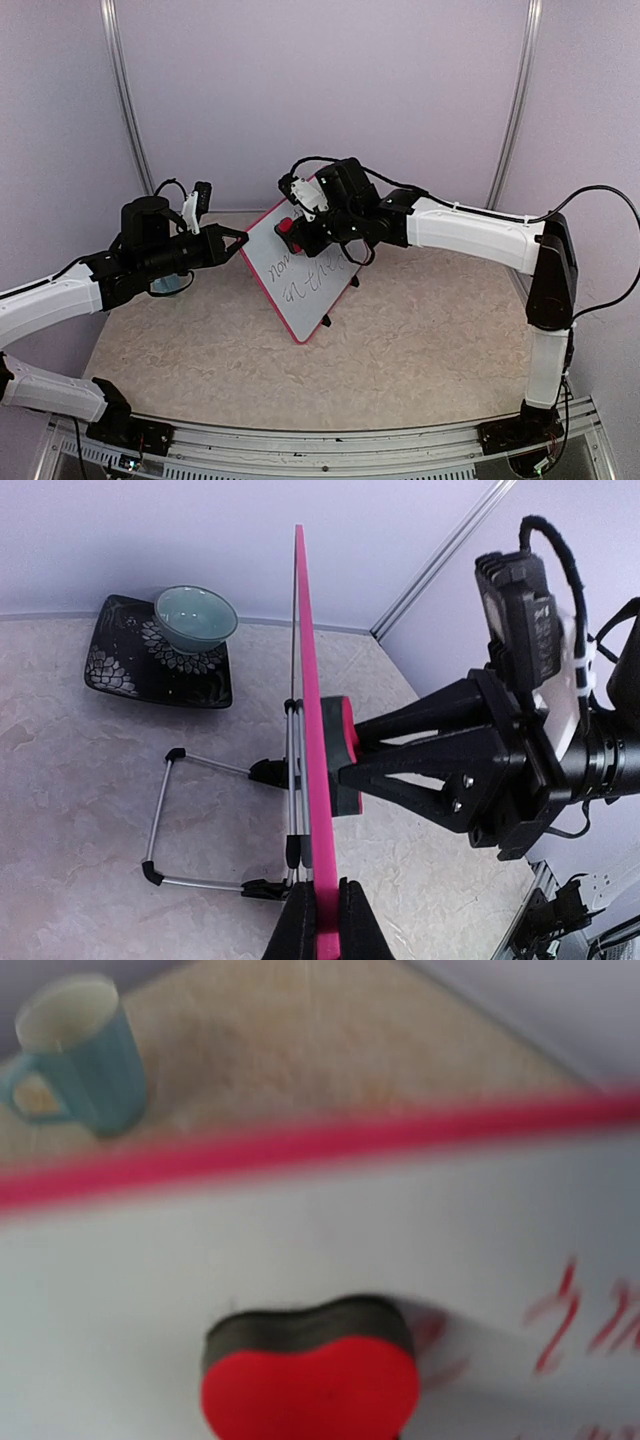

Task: Erase the whiteboard
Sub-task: Erase the whiteboard at the center of the board.

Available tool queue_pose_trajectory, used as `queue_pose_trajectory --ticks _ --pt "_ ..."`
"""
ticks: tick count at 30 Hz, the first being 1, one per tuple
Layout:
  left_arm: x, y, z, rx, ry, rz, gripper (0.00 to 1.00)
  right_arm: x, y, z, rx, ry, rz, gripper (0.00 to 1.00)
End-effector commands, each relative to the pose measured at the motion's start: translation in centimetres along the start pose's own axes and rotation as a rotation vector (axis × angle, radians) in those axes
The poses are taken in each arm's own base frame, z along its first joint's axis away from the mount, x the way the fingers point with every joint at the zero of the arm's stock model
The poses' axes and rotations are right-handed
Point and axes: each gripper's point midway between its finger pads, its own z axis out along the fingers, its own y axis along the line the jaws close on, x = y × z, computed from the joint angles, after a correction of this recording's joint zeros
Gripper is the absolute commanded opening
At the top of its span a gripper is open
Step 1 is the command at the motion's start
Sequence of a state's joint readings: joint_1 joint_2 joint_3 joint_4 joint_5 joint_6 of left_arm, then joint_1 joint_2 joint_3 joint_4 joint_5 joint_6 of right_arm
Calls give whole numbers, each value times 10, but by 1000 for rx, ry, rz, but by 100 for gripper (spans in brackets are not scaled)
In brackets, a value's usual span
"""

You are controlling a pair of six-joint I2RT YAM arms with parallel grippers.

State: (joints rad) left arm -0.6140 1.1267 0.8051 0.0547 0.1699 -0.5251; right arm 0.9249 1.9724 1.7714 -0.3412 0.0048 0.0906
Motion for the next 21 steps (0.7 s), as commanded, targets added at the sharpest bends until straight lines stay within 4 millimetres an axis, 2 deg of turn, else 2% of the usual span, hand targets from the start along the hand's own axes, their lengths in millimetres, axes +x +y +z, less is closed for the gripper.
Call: queue_pose_trajectory --ticks 1,5,15,18,21 --pt "-8 -30 -6 112 -11 23 0 -26 -5 1 15 -57 -15 0" --pt "-9 -31 -10 112 -11 23 0 -20 -8 4 30 -41 -22 0" --pt "-9 -34 -20 119 -8 16 0 29 -9 1 27 35 -1 0" --pt "-9 -35 -22 121 -7 16 0 34 -8 -4 24 42 5 0" --pt "-9 -34 -22 118 -8 15 0 31 -7 -8 20 28 7 0"
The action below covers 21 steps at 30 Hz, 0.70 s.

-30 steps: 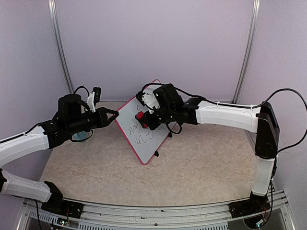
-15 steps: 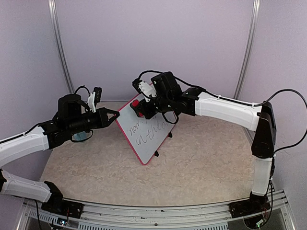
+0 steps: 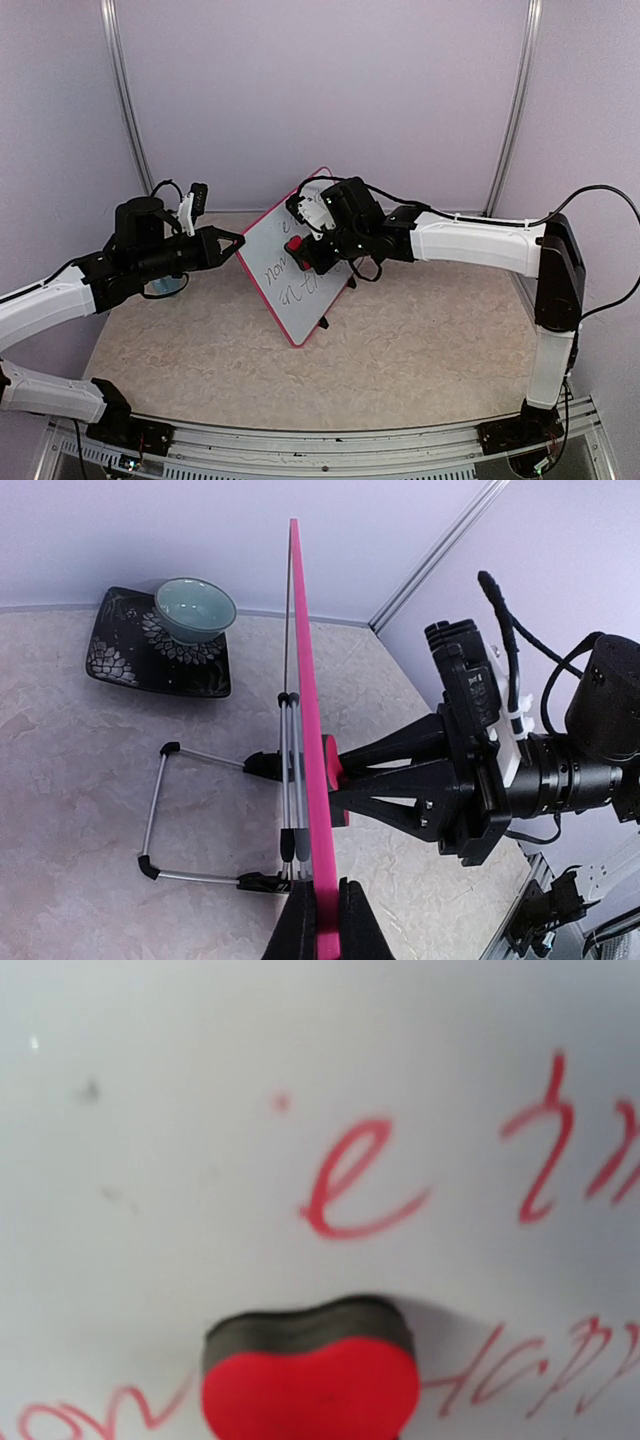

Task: Erase the whiteboard
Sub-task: Erase the whiteboard at the center of the board.

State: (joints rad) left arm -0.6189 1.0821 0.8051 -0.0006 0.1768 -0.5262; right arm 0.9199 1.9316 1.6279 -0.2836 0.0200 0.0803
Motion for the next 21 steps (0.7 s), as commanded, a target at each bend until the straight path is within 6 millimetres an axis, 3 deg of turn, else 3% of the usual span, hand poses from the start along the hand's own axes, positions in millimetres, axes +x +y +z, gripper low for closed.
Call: queue_pose_trajectory --ticks 1,13,16,21 --pt "-11 -30 -10 114 -21 15 0 -6 -1 -10 -2 -19 15 0" --pt "-7 -29 -15 105 -12 11 0 -75 -3 -13 13 -128 -15 0" --pt "-7 -29 -16 100 -12 12 0 -71 -3 -10 12 -115 -19 0" --pt "-8 -28 -15 95 -11 18 0 -31 0 2 -9 -40 -7 0"
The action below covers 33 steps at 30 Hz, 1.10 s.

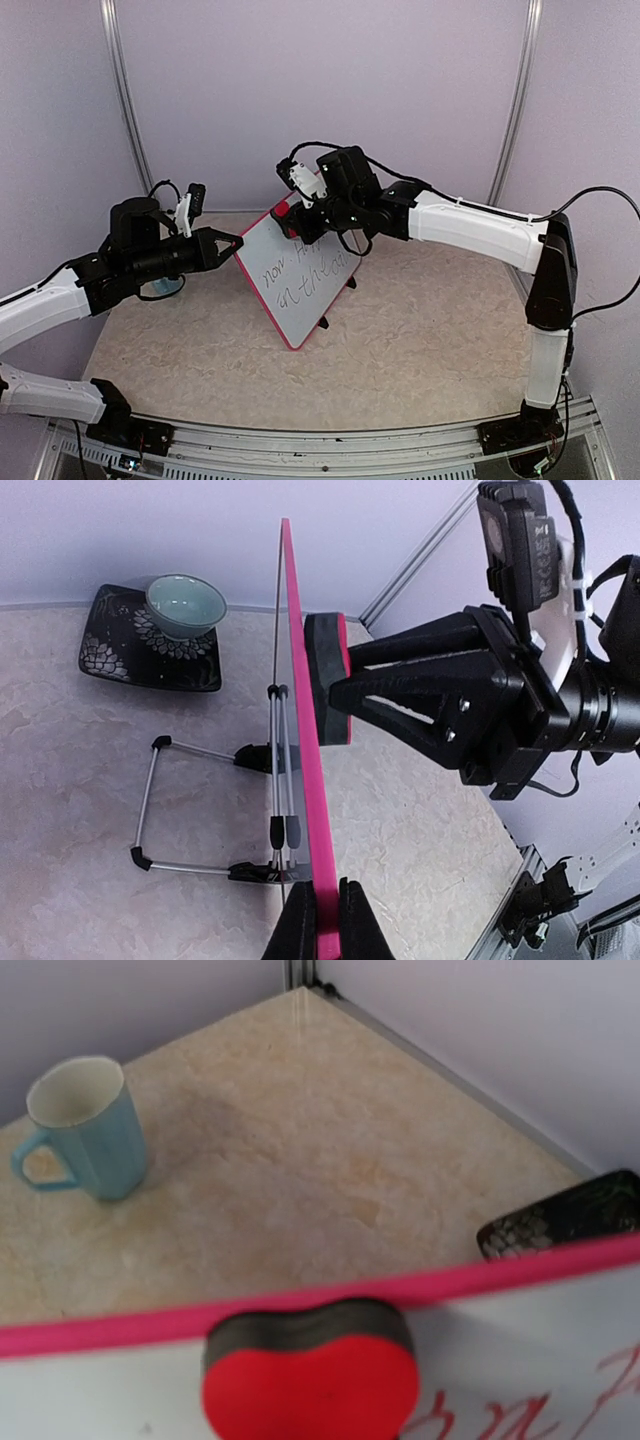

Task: Erase the whiteboard
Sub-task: Erase the whiteboard at the center of the board.

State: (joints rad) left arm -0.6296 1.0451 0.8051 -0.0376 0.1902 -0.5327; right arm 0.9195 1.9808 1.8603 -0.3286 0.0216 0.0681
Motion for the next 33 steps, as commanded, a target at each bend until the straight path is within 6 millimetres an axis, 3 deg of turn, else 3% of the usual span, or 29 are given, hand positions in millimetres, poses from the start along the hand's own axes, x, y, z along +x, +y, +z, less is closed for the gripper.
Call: queue_pose_trajectory --ticks 1,5,8,11,17,25,29,33 --pt "-10 -21 -6 76 -22 24 0 53 2 12 -19 108 8 0" --pt "-10 -20 -5 75 -20 28 0 83 5 9 -32 150 24 0" --pt "-9 -19 -3 74 -18 27 0 91 4 8 -27 166 23 0" --pt "-8 -18 -2 70 -18 22 0 83 5 8 -31 151 19 0" --pt "-15 -18 -6 63 -33 20 31 49 6 4 -43 92 10 0" --pt "-31 -25 -1 68 -46 38 52 8 2 -2 -20 21 -8 0" --pt "-33 -17 14 28 -32 40 58 6 1 -1 -15 16 -12 0" --pt "-36 -3 22 -41 -39 49 62 18 0 2 -9 40 -12 0"
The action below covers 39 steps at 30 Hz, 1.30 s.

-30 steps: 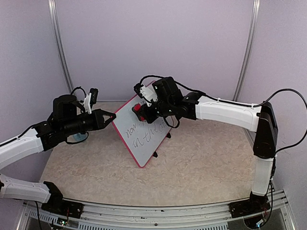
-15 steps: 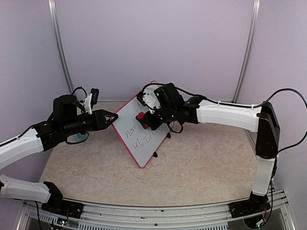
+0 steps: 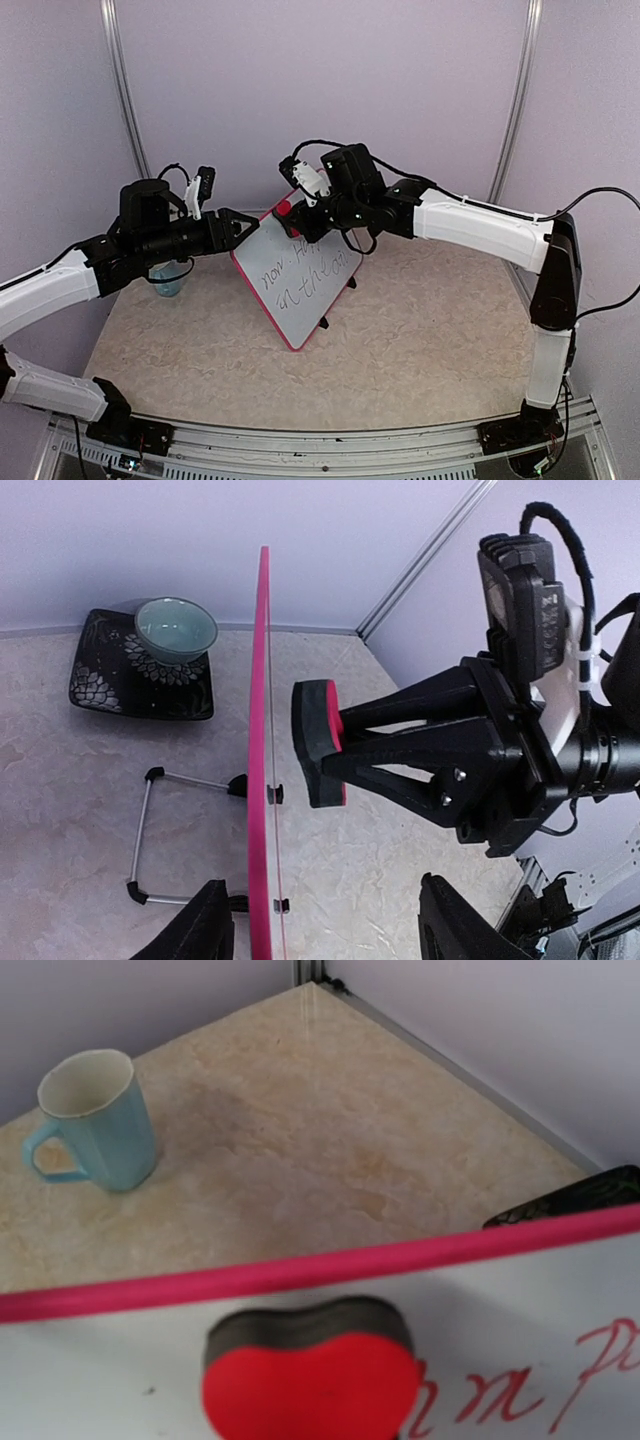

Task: Erase the whiteboard
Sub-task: Erase the whiteboard at the center of the board.

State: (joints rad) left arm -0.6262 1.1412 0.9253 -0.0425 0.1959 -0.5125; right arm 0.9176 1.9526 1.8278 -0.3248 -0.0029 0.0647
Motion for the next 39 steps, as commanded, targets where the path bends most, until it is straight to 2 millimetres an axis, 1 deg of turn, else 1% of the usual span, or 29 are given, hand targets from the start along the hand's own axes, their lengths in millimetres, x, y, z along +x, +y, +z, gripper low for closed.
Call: queue_pose_trajectory --ticks 1,3,5,8,10,14,17,20,26,28,32,34,37,39 --pt "-9 11 9 -64 -18 32 62 21 -4 9 17 43 -9 0" --pt "-7 14 15 -74 -3 35 63 30 -5 10 22 58 -8 0" --pt "-3 16 20 -74 15 35 61 34 -7 10 25 64 -3 0" --pt "1 16 27 -65 29 34 54 45 -8 10 23 80 -1 0" --pt "3 17 29 -64 35 33 49 52 -8 10 18 90 2 0" --pt "5 18 32 -63 42 30 32 70 -6 9 7 119 13 0" --pt "7 18 33 -60 44 27 23 80 -4 7 2 128 20 0" --pt "9 18 35 -51 48 25 14 73 -6 4 8 114 14 0" --pt "8 12 36 -29 52 24 0 41 -8 1 5 55 10 0" --pt "7 11 35 -23 49 24 0 32 -10 3 0 44 10 0" --pt "10 8 33 -7 69 19 0 16 -11 3 -6 16 12 0" --pt "11 5 32 10 78 15 0 12 -11 3 -10 7 13 0" --pt "12 -1 29 39 86 9 0 11 -9 5 -22 11 15 0" --pt "14 -3 28 51 95 6 0 20 -7 8 -36 30 19 0"
